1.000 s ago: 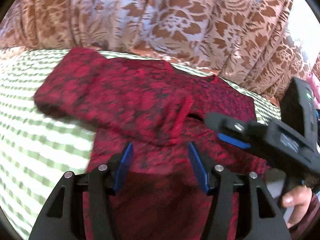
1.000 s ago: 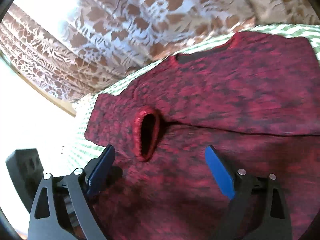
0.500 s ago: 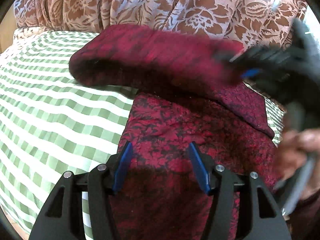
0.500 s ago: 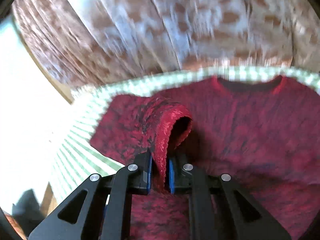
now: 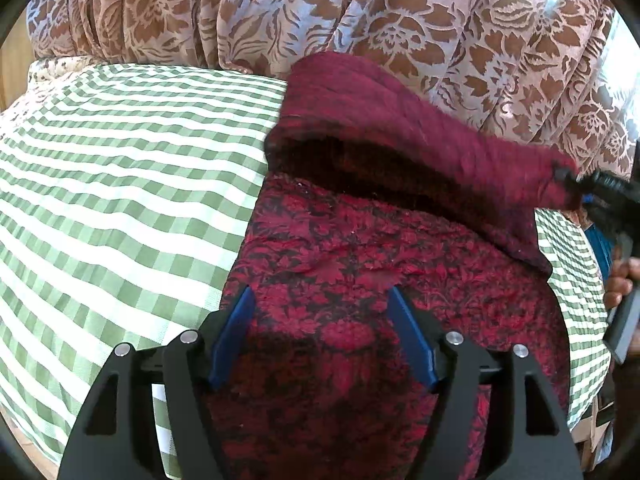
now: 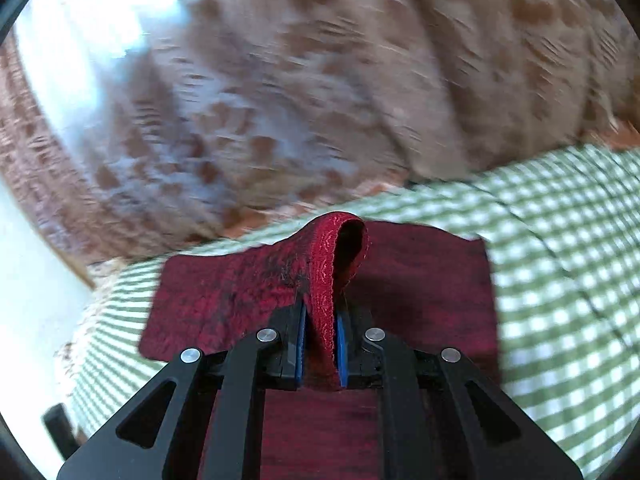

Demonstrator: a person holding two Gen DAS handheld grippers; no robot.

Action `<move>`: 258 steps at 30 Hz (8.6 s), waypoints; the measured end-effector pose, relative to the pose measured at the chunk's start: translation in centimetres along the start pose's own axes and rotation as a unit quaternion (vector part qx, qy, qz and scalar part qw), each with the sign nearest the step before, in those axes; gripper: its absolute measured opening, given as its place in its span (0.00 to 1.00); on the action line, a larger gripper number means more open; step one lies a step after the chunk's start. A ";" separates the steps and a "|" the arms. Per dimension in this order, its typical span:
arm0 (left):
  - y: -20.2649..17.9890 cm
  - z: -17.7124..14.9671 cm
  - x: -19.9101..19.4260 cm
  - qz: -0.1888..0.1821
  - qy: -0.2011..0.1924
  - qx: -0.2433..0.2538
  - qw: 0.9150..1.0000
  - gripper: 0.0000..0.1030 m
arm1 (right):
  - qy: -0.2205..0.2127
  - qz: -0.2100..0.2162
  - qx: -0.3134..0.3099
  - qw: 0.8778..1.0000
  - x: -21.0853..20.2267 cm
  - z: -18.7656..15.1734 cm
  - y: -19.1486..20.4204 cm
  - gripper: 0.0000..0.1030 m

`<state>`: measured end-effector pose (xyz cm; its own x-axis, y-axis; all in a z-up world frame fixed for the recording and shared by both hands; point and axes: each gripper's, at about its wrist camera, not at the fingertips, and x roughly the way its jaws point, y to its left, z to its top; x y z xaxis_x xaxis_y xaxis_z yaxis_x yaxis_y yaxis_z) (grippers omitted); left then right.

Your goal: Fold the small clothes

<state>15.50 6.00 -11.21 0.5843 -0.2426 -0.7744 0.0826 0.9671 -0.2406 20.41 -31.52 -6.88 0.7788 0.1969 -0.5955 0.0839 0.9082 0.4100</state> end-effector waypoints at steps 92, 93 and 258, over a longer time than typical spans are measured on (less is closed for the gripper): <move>1.0 19.8 15.3 -0.013 0.027 0.014 0.999 0.27 | 0.039 -0.099 -0.159 0.982 10.6 -6.0 4.6 0.80; -0.1 19.3 15.6 0.021 0.017 0.051 0.998 0.28 | 0.040 -0.100 -0.158 0.981 10.8 -6.0 4.7 0.80; 3.3 8.6 -3.1 -0.156 0.008 -0.118 0.981 0.77 | 0.128 0.160 0.167 0.964 -2.5 -9.5 -5.6 0.33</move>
<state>20.92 10.54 -4.61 0.5468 -0.5269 -0.6507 0.0642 0.8013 -0.5949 12.08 -33.61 -14.29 0.6226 0.5714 -0.5346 0.0932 0.6241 0.7757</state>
